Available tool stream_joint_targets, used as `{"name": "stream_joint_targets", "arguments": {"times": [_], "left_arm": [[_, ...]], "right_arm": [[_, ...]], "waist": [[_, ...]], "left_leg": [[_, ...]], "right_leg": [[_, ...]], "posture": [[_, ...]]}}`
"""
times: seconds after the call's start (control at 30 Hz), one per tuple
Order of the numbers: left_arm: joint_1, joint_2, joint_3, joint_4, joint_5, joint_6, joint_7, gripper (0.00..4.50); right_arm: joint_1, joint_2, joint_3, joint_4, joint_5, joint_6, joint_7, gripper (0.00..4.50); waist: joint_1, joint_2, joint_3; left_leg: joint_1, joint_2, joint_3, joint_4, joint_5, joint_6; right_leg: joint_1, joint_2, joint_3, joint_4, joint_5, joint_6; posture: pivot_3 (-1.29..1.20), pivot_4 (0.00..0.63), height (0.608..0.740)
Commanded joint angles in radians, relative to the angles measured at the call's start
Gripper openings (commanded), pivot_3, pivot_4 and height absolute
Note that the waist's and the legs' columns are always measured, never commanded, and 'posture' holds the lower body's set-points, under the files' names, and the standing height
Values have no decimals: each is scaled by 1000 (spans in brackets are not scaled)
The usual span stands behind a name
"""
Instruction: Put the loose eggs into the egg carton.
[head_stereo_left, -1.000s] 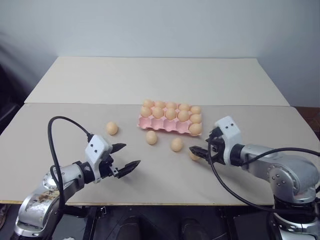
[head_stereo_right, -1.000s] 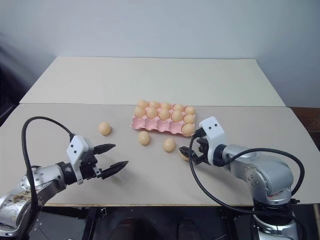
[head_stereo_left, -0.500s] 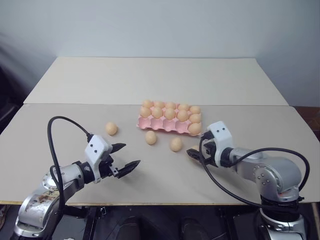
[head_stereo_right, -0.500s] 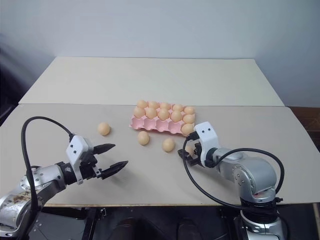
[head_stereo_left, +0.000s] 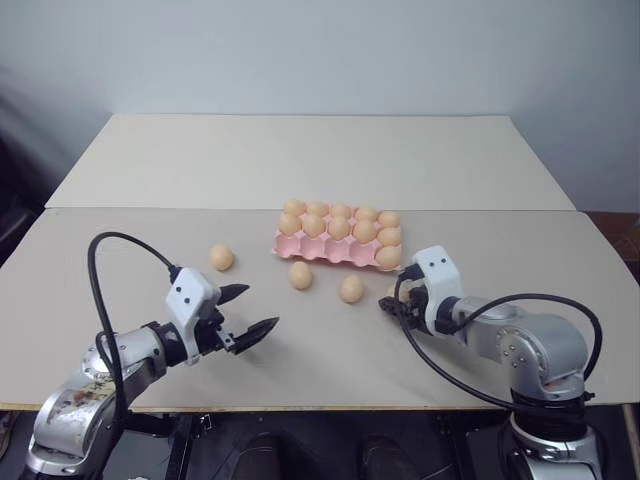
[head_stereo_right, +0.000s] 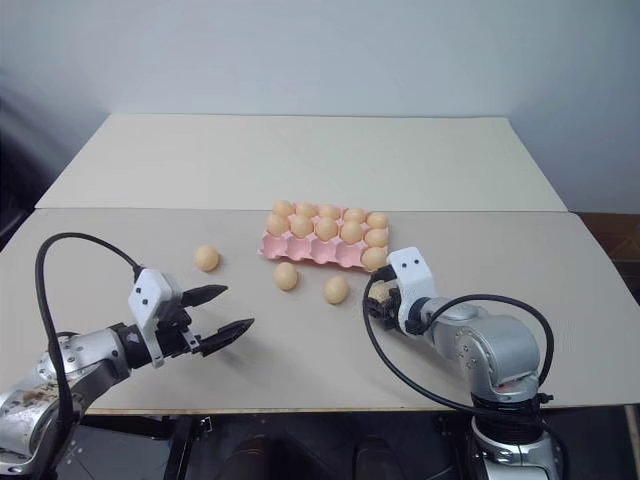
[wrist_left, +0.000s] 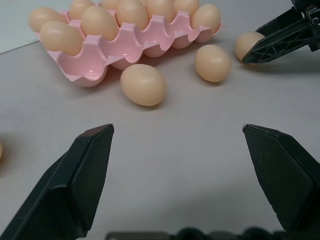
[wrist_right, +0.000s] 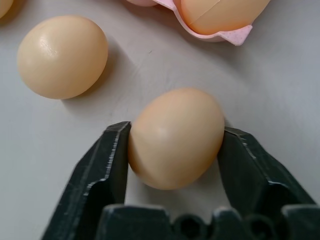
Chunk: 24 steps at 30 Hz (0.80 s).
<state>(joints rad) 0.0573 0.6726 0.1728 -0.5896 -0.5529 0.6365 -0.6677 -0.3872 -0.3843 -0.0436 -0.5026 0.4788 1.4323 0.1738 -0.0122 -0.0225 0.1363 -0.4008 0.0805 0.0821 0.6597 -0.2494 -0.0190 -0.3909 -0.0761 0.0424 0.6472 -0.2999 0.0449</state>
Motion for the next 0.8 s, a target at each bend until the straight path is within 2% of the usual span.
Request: {"name": "stream_joint_targets", "arguments": {"times": [0.03,0.23,0.4,0.53,0.8], "left_arm": [[-1,3,18,-35,-14,-9,3,4500],[2,6,23,-35,-12,-10,2,4500],[2,4,31,-29,-12,-11,6,4500],[-1,-7,31,-24,-11,-13,19,4500],[-8,-41,9,-47,-12,-4,60,4500]], "right_arm": [[-19,1,1,-17,-10,-27,9,2112],[-33,-21,-4,-38,3,-29,40,1992],[-110,-52,-42,-70,57,-22,115,1990],[-149,-52,-21,-31,46,-119,148,1981],[-186,-25,90,192,-67,-406,191,1975]], "waist": [[0,0,0],[0,0,0],[-2,0,0],[-2,0,0],[-2,0,0]], "left_leg": [[0,0,0,0,0,0],[0,0,0,0,0,0],[0,0,0,0,0,0],[0,0,0,-1,0,0],[0,0,0,0,0,0]], "right_leg": [[0,0,0,0,0,0],[0,0,0,0,0,0],[0,0,0,0,0,0],[0,0,0,0,0,0],[0,0,0,0,0,0]], "posture": [[0,150,740],[0,150,740],[0,150,740],[0,150,740],[0,150,740]]}}
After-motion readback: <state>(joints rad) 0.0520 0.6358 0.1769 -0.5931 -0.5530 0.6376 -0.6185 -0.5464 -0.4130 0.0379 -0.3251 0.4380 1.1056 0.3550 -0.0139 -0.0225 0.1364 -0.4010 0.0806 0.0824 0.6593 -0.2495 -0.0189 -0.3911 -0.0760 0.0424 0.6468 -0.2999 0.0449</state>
